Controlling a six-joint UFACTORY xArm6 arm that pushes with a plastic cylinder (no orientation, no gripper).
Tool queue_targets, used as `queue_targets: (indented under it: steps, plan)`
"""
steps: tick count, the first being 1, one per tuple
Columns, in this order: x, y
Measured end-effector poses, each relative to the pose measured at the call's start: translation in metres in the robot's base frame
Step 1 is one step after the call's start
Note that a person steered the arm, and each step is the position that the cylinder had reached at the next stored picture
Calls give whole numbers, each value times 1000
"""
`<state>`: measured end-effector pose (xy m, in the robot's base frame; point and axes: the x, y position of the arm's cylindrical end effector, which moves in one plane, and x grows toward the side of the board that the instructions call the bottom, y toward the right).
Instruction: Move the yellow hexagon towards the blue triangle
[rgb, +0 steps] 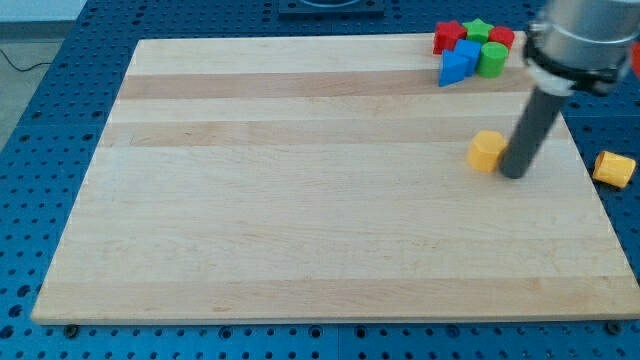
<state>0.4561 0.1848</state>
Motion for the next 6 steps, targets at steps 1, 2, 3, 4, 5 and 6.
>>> queue_targets:
  steps: [1,2,3,4,5,6]
  plan:
    - [-13,-42]
    - [-40,-21]
    - [-62,-5]
    - [-55,-12]
    - [-60,-2]
    - [-87,30]
